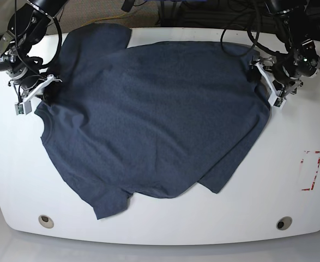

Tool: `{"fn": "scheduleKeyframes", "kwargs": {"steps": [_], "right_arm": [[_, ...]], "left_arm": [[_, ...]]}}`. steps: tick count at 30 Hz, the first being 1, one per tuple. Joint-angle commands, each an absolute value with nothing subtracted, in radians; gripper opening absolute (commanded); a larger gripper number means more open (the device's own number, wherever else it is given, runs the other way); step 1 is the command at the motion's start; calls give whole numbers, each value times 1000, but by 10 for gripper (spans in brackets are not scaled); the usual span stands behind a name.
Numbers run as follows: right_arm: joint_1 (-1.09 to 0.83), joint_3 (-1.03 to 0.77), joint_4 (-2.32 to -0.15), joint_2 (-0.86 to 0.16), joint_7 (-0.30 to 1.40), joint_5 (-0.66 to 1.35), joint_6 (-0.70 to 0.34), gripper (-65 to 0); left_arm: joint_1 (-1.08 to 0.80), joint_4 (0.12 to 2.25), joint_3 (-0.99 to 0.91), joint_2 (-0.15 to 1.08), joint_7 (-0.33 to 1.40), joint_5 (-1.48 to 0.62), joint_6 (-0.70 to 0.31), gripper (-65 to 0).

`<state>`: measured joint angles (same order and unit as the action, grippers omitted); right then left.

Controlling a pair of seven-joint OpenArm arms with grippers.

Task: Fold the T-shirt properly
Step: 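Pinch the shirt's side edges below the sleeves with both grippers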

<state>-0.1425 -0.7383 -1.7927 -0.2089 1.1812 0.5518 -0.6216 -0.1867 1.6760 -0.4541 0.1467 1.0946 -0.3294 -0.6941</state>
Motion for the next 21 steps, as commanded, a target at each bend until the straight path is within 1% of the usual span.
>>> {"fn": "scheduleKeyframes", "kwargs": {"steps": [1,6,8,13,14,16,21], "right_arm": [[-136,-740,-1814,-225,1159,567,-625,-650],[-136,-740,-1814,-225,1159,567,-625,-650],[-136,-742,-1814,-225,1159,567,-625,-650],[-136,-743,-1814,-225,1159,567,-625,-650],[-136,-743,-1814,-225,1159,567,-625,-650],[-136,-743,-1814,-225,1159,567,-625,-650],[-137,-743,-1814,-223,1159,567,-625,-650]], "left_arm": [[-171,1679,-432,151,1090,-337,-698,-157],[-176,1678,-394,150,1102,-351,-698,-160],[-176,1681,-397,151,1116,-390,-698,-186],[-174,1676,-398,157,1150,-427,-698,-318],[-173,1675,-398,157,1150,-426,-698,-360],[-173,1673,-398,157,1147,-423,-698,-413],[-171,1673,-400,151,1147,-340,-698,-543]]}}
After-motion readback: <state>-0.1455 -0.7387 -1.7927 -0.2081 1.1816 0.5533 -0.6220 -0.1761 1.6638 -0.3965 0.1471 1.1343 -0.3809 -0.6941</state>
